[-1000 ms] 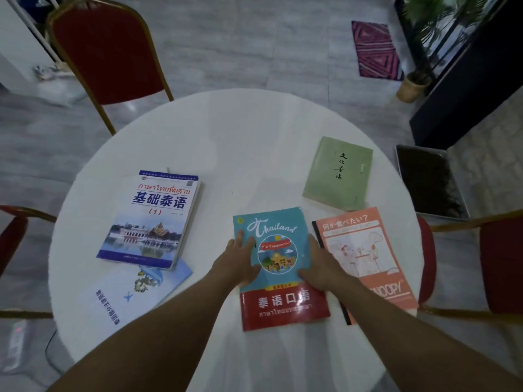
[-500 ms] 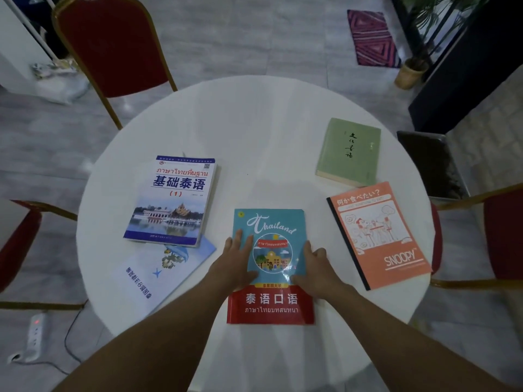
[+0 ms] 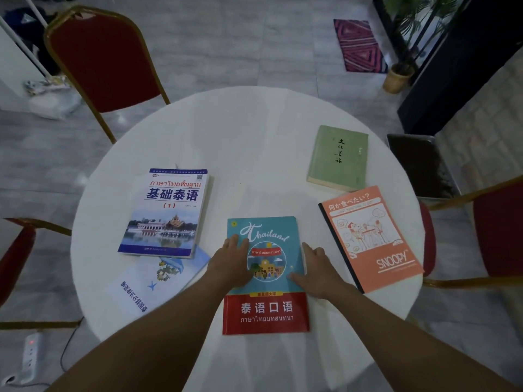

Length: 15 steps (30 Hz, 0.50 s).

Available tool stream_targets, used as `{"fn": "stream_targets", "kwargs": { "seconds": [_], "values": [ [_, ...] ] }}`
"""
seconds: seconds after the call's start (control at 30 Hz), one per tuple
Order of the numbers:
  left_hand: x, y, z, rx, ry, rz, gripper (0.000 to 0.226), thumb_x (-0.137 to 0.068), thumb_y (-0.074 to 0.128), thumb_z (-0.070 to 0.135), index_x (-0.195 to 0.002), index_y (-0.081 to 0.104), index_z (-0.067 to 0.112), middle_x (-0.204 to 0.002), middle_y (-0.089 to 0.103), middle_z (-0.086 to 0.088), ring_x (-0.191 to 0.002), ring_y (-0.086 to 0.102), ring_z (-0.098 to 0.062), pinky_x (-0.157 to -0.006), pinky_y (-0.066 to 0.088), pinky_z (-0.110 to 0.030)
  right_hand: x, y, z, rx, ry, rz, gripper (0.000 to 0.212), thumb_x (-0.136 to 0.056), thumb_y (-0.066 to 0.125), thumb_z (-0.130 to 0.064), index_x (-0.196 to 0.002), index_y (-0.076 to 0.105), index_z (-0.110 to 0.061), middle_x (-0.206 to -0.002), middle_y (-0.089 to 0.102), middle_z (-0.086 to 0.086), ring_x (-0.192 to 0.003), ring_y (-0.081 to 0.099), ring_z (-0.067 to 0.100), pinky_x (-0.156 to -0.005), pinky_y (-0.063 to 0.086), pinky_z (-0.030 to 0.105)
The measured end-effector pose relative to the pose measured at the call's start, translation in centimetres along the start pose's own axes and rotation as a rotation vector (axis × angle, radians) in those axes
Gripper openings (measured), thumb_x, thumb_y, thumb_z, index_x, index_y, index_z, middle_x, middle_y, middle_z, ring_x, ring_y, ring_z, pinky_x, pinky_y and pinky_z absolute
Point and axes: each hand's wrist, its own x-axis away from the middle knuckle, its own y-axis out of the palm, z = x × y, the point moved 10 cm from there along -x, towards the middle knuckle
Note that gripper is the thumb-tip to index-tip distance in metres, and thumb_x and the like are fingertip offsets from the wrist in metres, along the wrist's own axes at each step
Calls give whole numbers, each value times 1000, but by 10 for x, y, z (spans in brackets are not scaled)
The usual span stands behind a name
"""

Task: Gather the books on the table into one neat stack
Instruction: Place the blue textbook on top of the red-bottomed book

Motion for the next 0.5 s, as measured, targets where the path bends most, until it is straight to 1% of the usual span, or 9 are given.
{"fn": "stream_targets", "kwargs": {
  "seconds": [0.07,0.17,0.23,0.3,0.4,0.43,0.5],
  "values": [
    [-3,-6,2,9,-7,1,80,-79,69,48,-144,29,24,-157,25,-9,-141,34,-27,-108,43,-44,-5,-11,-1,23,-10,19,77,-89,70,-43,-150,30,-20,-143,38,10,-134,44,25,-100,47,37],
    [-6,-18,-3,21,-42,6,86,-79,68,53,-147,27,23,-158,25,-10,-143,32,-28,-110,42,-46,-13,-23,-6,28,-23,24,83,-90,69,-44,-156,24,-20,-152,34,11,-139,42,26,-104,45,37],
    [-7,-27,-8,24,-60,22,85,-81,66,52,-148,26,21,-157,26,-10,-141,34,-27,-109,42,-45,-20,-30,-15,27,-41,22,82,-90,70,-43,-156,26,-21,-150,36,10,-136,45,26,-102,46,36],
    [-7,-36,-17,-8,-99,28,86,-85,62,47,-152,18,19,-160,19,-9,-143,31,-28,-111,39,-45,-28,-37,-26,16,-71,15,78,-89,70,-42,-153,29,-24,-144,39,9,-132,49,26,-97,46,34],
    [-7,-46,-30,-30,-142,32,85,-87,61,46,-153,14,20,-162,15,-9,-147,23,-29,-114,32,-48,-38,-48,-43,24,-118,5,68,-87,69,-42,-145,37,-26,-135,43,7,-124,54,26,-98,52,37],
    [-8,-49,-32,-21,-150,35,85,-86,61,46,-153,14,21,-162,15,-8,-148,21,-29,-115,30,-49,-41,-50,-47,39,-127,2,67,-87,68,-43,-144,37,-24,-135,43,8,-124,54,26,-99,53,40],
    [-8,-53,-35,4,-172,43,86,-86,62,46,-154,14,22,-162,15,-7,-149,18,-28,-115,28,-51,-46,-55,-52,71,-133,-10,77,-88,67,-44,-152,31,-20,-143,39,10,-129,51,27,-103,50,40]
  ]
}}
